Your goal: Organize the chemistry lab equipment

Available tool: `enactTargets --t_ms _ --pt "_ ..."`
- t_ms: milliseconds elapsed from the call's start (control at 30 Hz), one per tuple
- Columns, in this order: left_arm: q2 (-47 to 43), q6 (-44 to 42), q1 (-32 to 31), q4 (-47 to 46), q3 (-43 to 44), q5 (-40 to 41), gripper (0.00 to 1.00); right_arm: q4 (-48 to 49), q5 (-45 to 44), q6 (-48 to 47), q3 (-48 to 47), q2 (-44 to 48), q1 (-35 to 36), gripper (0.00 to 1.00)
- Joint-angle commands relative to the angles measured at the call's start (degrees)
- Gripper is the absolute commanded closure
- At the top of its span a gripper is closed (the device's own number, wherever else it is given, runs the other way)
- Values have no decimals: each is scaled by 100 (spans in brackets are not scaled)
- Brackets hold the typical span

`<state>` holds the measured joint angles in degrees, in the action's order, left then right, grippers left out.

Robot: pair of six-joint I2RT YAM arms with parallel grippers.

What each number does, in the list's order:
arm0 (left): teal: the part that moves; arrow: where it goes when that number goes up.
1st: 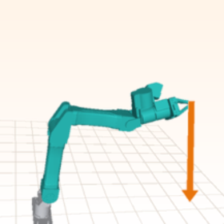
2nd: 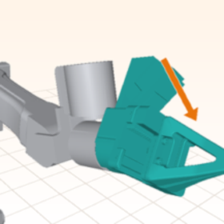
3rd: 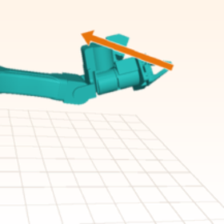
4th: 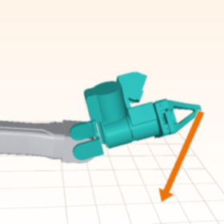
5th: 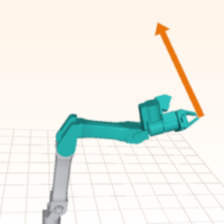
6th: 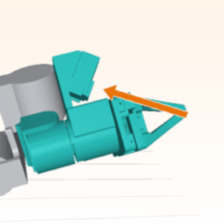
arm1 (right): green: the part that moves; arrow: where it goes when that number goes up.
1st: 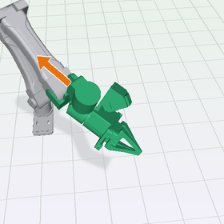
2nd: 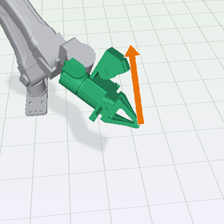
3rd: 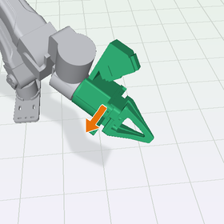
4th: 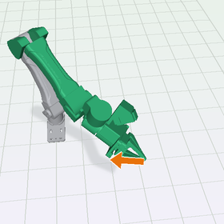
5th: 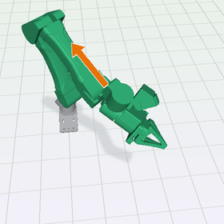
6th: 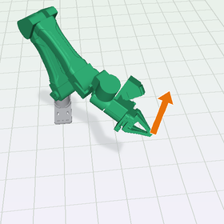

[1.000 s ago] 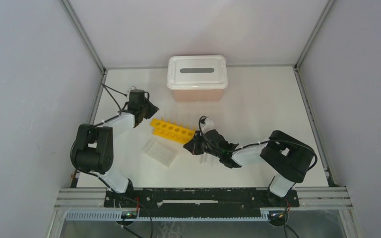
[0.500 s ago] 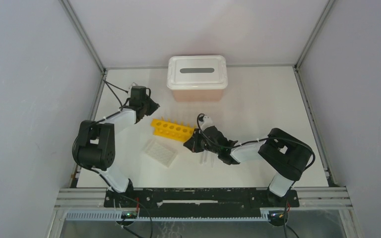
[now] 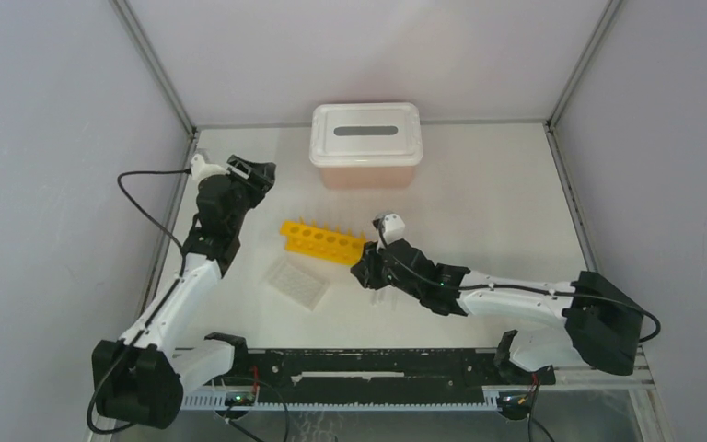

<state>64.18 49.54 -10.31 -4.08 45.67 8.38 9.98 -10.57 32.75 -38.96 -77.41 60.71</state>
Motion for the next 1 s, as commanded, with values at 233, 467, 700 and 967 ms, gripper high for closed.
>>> enactTargets --t_ms 233,467,700,967 --pt "-1230 -240 -638 -1100 -888 -403 21 -2562 -1721 233 108 1422 -254 52" --pt "-1180 -217 -1140 -1152 -927 -440 20 -2667 -1425 419 415 1288 -894 52" --pt "-1154 -363 -1440 -1165 -896 -378 20 -2294 -1141 454 370 552 -1022 52" --pt "-1195 -445 -1544 -1130 -893 -317 20 -2209 -1025 424 50 -85 -1067 54"
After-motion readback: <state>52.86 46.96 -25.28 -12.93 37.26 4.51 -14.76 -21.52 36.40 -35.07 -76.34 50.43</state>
